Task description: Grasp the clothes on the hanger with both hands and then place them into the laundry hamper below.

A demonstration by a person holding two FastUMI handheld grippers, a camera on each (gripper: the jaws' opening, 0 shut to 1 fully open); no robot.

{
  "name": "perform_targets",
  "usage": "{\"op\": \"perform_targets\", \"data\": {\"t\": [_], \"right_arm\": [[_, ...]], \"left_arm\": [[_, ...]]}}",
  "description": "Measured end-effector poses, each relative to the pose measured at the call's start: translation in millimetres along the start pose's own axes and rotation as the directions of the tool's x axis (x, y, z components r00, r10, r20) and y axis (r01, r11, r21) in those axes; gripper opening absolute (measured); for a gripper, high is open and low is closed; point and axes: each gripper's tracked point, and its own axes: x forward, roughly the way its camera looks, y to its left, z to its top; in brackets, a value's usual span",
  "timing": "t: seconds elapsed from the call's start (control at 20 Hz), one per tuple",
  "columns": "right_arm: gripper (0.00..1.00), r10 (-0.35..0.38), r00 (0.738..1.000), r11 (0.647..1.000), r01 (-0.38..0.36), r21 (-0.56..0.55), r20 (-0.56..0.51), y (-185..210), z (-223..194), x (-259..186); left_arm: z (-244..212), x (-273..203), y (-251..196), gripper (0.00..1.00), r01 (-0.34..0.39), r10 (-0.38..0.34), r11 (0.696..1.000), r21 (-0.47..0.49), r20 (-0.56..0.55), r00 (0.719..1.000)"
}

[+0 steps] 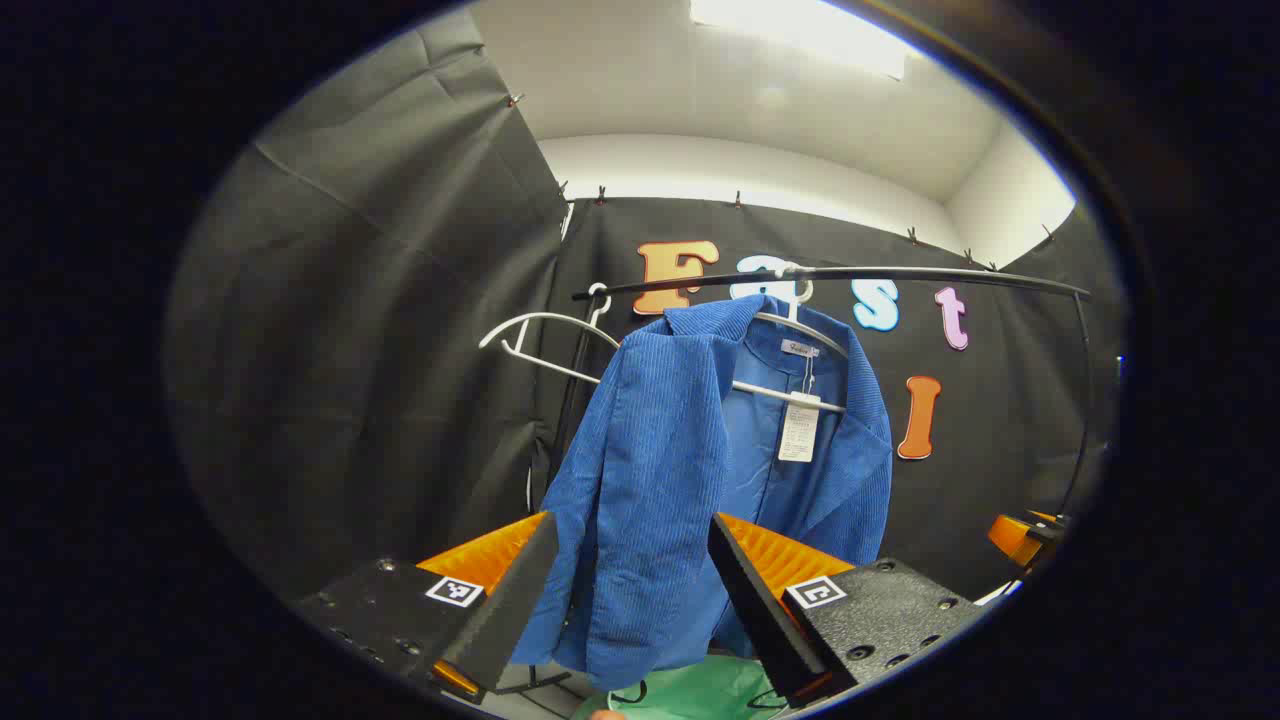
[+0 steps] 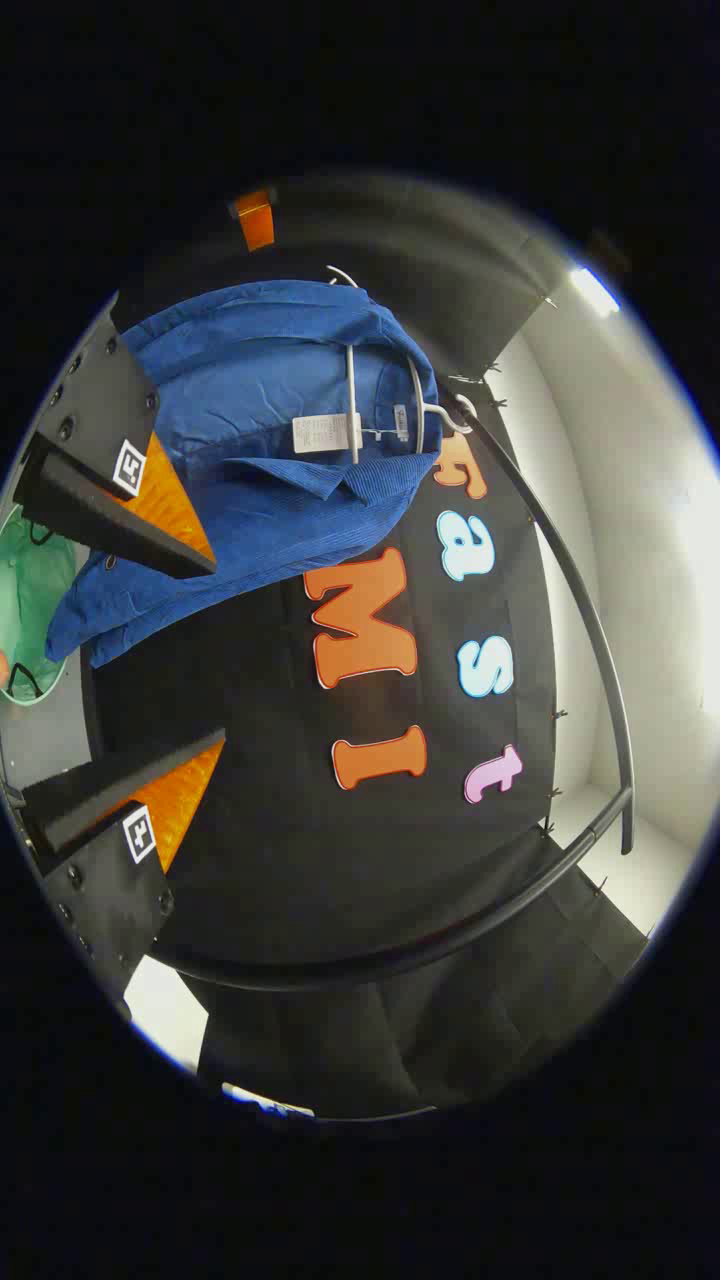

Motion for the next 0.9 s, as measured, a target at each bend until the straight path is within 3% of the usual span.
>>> {"op": "perform_targets", "data": {"t": [0.1, 0.15, 0.2, 0.65, 0.9], "right_arm": [[0.89, 0.004, 1.0, 1.0, -0.004, -0.006, -0.003, -0.6, -1.0, 1.2], [0.97, 0.002, 1.0, 1.0, -0.002, -0.007, -0.003, -1.4, -0.8, 0.2], [0.97, 0.0, 1.0, 1.0, 0.0, -0.006, -0.003, -3.2, -0.8, 0.4], [0.97, -0.004, 1.0, 1.0, 0.004, -0.003, -0.012, -7.9, -4.1, 4.3], [0.97, 0.034, 0.999, 0.999, -0.033, 0.029, -0.021, 5.1, -3.0, 5.7]], "left_arm": [[-3.4, 2.3, -5.8, 0.95, 0.008, -0.008, 1.0, 0.007, -0.004, 1.0], [-3.8, 2.6, -9.5, 0.95, 0.018, -0.018, 1.0, 0.011, -0.004, 1.0], [-4.3, 3.8, -13.3, 0.92, 0.028, -0.028, 0.999, 0.016, -0.006, 1.0], [-4.1, 3.0, -18.8, 0.95, 0.047, -0.046, 0.999, 0.007, -0.009, 0.999], [-4.9, 10.2, -28.6, 0.92, 0.07, -0.07, 0.998, -0.005, -0.016, 0.997]]}}
